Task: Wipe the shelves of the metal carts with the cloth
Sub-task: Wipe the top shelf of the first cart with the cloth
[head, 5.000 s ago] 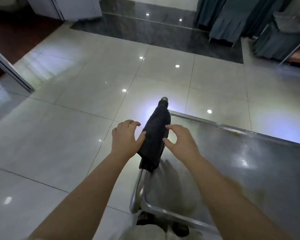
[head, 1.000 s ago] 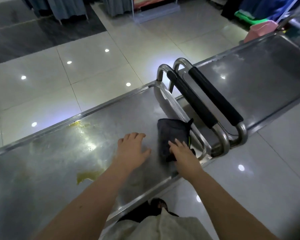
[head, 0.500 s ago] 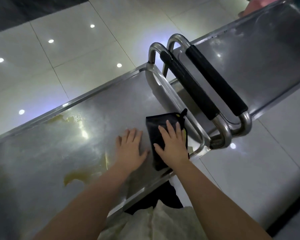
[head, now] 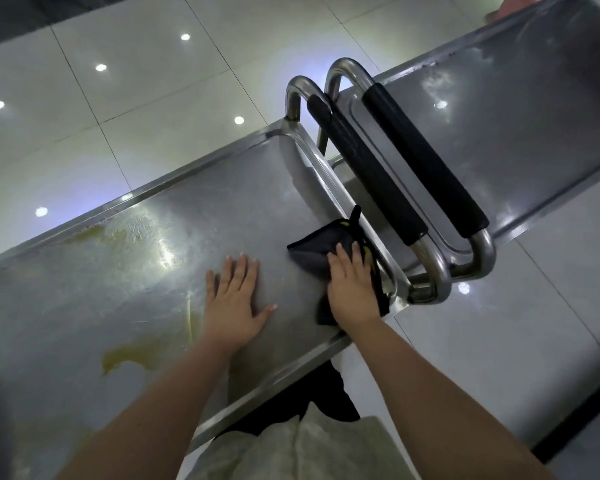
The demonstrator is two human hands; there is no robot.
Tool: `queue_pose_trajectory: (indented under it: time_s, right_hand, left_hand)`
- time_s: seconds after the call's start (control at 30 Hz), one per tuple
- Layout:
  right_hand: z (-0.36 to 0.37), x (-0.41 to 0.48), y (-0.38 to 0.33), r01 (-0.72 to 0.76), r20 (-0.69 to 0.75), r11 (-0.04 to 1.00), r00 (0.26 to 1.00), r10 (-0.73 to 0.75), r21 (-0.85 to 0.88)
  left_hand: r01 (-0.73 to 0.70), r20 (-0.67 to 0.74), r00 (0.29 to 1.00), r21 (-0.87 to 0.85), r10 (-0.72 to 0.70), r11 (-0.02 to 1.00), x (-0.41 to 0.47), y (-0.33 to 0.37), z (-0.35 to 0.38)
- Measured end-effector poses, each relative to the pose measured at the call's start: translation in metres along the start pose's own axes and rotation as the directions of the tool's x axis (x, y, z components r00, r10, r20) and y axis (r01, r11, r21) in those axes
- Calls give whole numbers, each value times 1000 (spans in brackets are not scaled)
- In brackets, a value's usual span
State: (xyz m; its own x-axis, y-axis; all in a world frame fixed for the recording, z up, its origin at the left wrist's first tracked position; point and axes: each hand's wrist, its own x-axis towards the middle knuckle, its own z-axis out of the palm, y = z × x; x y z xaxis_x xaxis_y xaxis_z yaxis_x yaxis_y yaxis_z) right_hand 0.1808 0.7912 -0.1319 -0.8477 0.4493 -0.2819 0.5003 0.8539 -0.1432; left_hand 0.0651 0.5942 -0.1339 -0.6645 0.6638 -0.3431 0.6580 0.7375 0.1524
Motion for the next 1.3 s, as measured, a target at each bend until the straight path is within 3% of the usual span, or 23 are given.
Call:
queue_pose_trajectory:
  time_s: [0.1,0.23,0.6,0.87,1.0,1.3]
  right_hand:
    - [-14,6,32,57,-119,997,992,-51,50]
    - [-13,8,51,173,44,981,984,-170,-83]
    - [3,10,46,83,20,987,996,-81,-135]
    - [8,11,36,15,-45,999,999,-17,-48]
    - [16,0,5,11,-61,1000,998,-11,12]
    - [47,-22,-104,90,-44,995,995,-92,-39]
  left_hand:
    - [12,-11,1000,-33,-12,999,-2,1,-1]
    - [70,11,997,-35,-70,997,-14,-4,-4]
    - [278,35,961,-94,-275,956,-68,-60,-1]
    - [210,8,978,-69,-210,975,-65,-76,-3]
    - [183,29,983,-28,-182,983,-65,-81,-2]
    - [144,19,990,-28,-143,989,-63,-84,2]
